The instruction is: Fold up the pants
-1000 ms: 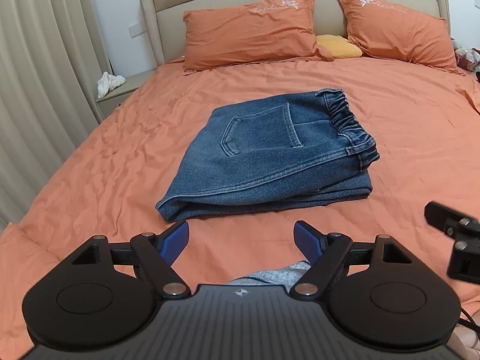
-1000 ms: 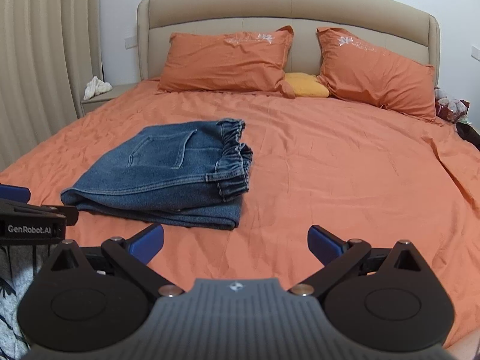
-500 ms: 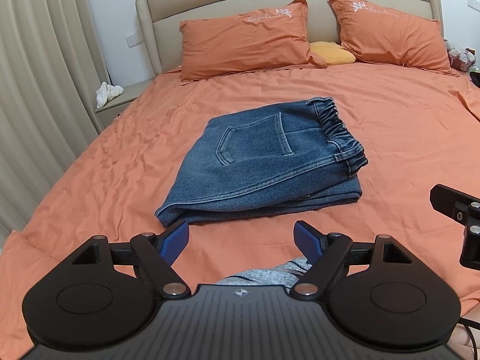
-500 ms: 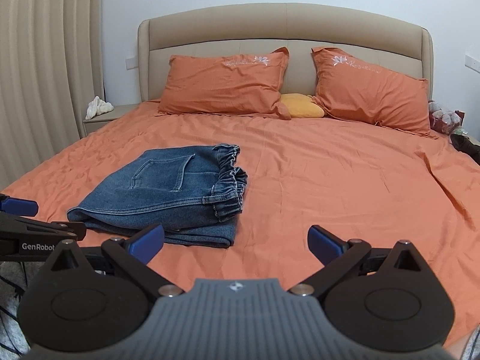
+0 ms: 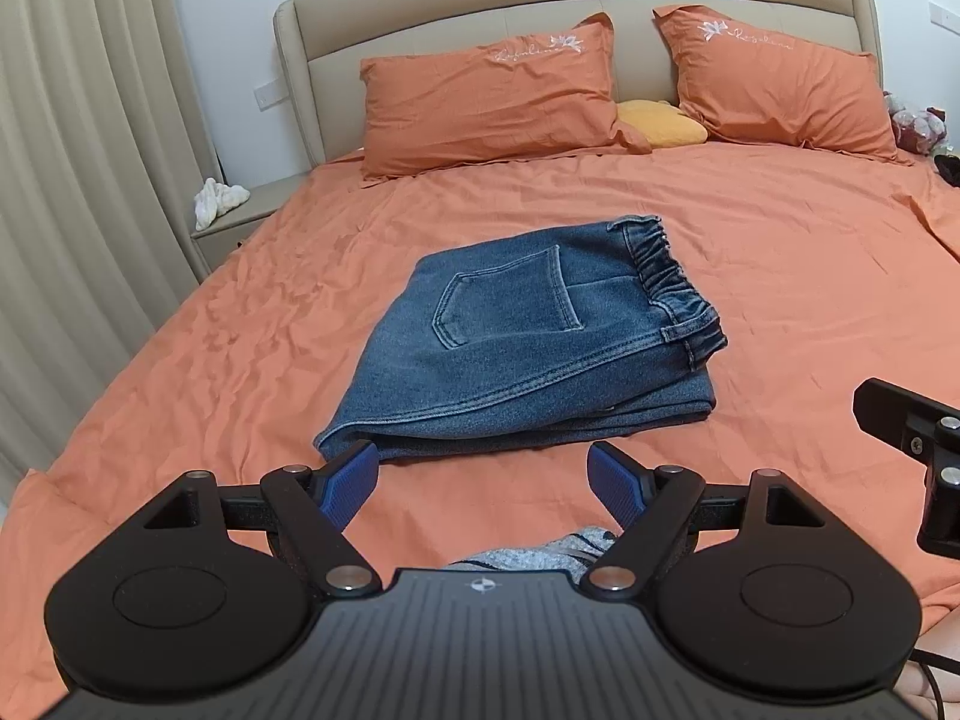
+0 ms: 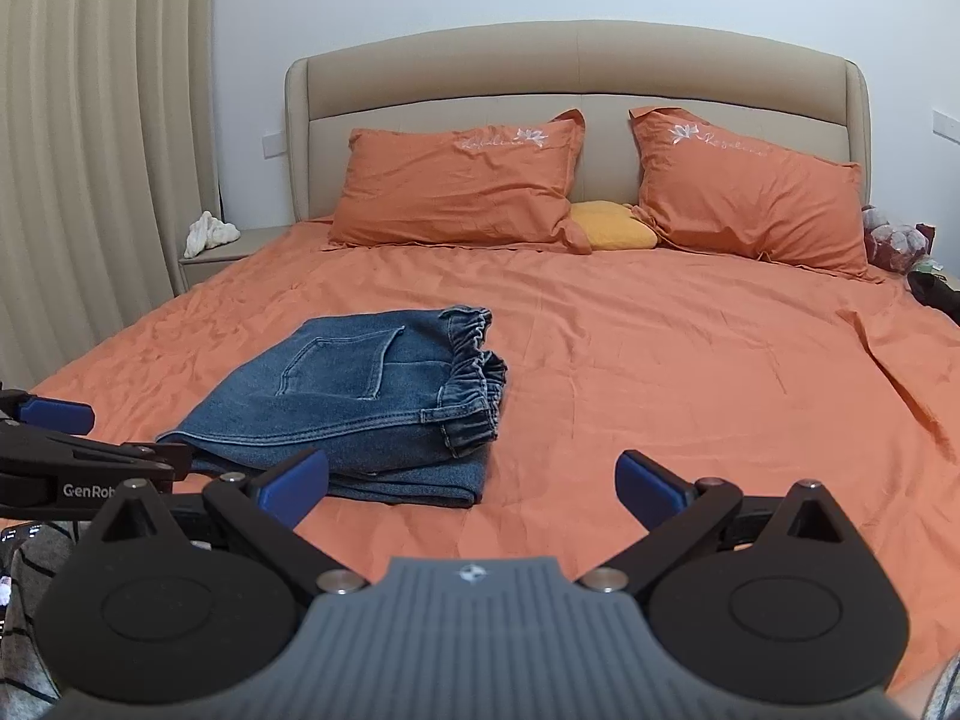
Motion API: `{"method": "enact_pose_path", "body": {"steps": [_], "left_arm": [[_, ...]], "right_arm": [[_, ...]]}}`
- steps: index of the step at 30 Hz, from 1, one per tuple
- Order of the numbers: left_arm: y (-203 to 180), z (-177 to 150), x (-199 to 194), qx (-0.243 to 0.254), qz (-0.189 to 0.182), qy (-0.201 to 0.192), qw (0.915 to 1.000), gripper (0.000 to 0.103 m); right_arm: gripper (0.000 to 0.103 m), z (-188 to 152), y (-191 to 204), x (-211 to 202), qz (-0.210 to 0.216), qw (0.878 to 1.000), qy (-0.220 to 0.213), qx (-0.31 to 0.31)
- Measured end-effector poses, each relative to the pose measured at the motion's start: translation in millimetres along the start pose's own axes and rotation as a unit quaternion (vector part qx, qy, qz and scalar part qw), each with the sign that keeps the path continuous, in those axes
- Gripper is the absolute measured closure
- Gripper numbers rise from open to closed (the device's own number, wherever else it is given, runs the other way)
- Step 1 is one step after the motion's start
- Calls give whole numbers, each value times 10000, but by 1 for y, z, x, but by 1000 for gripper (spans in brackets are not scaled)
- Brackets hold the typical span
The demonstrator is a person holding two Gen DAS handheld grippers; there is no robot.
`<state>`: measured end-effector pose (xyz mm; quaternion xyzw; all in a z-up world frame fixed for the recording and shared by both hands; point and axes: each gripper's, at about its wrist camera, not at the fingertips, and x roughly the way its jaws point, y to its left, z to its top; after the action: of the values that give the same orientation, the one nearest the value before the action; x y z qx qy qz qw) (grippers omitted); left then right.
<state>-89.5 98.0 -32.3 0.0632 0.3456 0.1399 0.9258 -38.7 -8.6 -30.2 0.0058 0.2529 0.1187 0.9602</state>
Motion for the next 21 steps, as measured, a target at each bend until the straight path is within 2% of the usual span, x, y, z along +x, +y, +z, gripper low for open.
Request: {"method": "enact_pose_path", "body": {"steps": [21], "left_arm": [[-6,3,-11,53,36,-137,9999,10]], "right_arm": [[5,-2,-4,-7,-39,10000,-19,84]]}}
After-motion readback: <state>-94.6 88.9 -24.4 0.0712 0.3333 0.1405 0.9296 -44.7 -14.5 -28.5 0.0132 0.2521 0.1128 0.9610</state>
